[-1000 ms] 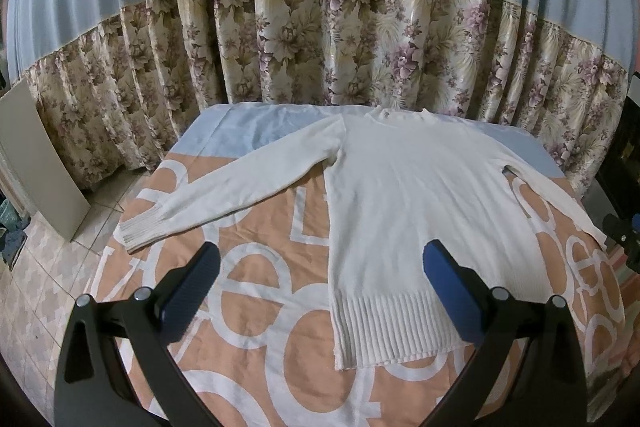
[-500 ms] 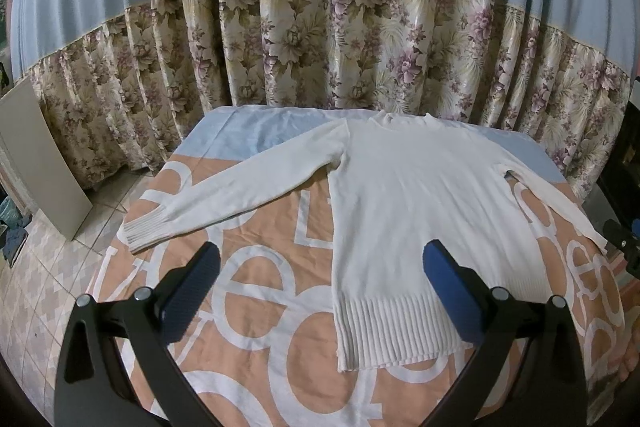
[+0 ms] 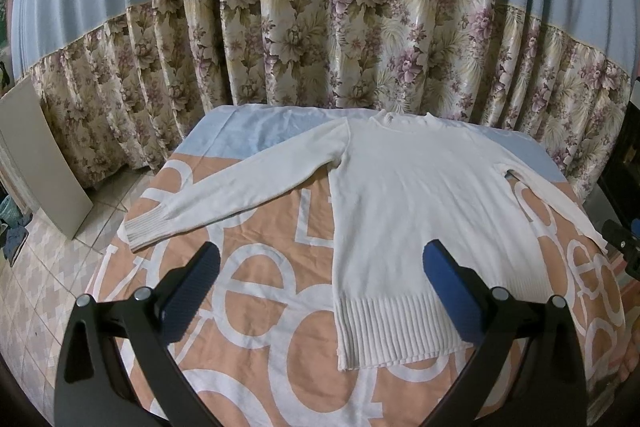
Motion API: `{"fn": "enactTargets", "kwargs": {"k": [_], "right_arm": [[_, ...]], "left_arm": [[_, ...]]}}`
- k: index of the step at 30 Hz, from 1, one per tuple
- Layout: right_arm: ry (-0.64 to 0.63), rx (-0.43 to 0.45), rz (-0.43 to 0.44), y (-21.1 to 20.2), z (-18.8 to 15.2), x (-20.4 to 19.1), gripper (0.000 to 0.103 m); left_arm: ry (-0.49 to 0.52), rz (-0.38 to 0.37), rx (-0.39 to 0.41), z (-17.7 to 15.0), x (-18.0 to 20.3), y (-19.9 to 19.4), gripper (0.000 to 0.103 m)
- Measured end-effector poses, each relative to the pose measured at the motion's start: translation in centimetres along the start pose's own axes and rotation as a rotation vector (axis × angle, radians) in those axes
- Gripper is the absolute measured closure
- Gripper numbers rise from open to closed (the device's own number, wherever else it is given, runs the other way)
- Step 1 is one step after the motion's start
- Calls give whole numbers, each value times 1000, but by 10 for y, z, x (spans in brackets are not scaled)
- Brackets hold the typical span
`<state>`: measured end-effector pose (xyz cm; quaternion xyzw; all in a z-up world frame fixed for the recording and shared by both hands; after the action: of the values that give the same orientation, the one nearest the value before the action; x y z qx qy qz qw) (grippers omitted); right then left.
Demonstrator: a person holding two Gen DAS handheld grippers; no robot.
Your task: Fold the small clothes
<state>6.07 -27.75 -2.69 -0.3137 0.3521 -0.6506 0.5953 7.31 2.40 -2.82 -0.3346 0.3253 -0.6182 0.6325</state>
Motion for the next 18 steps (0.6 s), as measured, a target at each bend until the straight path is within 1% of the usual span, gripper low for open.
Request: {"fn": "enactTargets", "kwargs": {"k": [12,18], "right_arm": [[-4,-2,1,1,0,-1,3],[-9,-4,-1,4,0,-1,3]], "left_arm": [[-12,2,2,-8,-6,0,2],[-12,1,-1,-7,-6,0,2]]}}
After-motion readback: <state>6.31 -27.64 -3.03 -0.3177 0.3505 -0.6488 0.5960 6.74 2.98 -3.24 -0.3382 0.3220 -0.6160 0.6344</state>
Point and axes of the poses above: each gripper's, at about its wrist camera, not at the fingertips, and y roughly the way its jaws point, x to its right, z to its top, the point moved 5 cm from there along y, roughly the way its jaws point, and after that the axes turned 15 degrees about -x, right-handed, at the moved point
